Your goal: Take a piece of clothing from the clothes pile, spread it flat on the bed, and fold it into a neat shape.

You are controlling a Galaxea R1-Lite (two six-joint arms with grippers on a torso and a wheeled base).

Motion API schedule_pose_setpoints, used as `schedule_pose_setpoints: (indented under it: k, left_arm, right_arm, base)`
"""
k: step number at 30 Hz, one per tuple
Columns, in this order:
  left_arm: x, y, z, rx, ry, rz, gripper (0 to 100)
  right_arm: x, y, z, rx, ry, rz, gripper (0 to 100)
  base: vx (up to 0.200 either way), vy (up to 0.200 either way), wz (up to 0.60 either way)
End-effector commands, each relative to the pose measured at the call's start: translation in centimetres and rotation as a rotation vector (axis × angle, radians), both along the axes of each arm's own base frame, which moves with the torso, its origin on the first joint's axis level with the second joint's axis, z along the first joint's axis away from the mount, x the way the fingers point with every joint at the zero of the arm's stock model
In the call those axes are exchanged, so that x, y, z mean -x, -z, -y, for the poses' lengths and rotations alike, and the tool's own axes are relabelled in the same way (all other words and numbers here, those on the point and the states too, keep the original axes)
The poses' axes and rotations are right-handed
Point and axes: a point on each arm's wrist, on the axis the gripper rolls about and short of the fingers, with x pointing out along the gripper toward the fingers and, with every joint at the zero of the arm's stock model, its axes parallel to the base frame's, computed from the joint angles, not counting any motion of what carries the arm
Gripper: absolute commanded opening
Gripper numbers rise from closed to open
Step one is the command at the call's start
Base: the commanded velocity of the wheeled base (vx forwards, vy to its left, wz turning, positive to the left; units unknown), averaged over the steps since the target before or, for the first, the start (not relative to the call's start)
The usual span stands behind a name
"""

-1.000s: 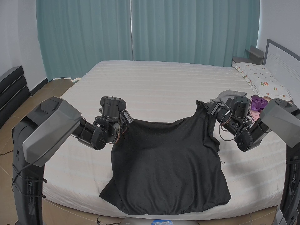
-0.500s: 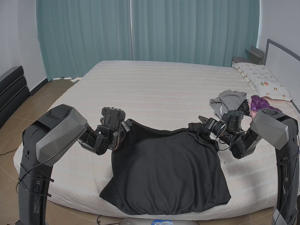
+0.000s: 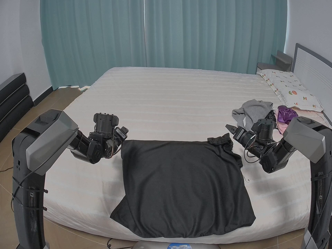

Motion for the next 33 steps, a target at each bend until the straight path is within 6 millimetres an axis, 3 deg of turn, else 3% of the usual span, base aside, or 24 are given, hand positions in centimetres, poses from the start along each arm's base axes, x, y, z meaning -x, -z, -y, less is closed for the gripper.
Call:
schedule_pose_setpoints:
  k: [1,13,33]
  left_arm:
    - [0.8,0.2,-1.0,0.053,-0.01,-0.037,100]
    - [5.0,2.2,-1.7,0.166,0.047,-0.119,100]
    - [4.6,2.6,-1.1,0.164,0.064,-0.119,100]
  right_arm:
    - [1.3,0.6,-1.6,0.008,-0.039,-0.045,100]
    - [1.3,3.4,-1.9,0.031,-0.03,-0.158,100]
    - [0.6,6.5,-2.3,0.078,-0.019,-0.197,100]
  base:
    - [0.0,0.0,0.0]
    - [0.0,0.0,0.0]
    - [0.0,0.0,0.0]
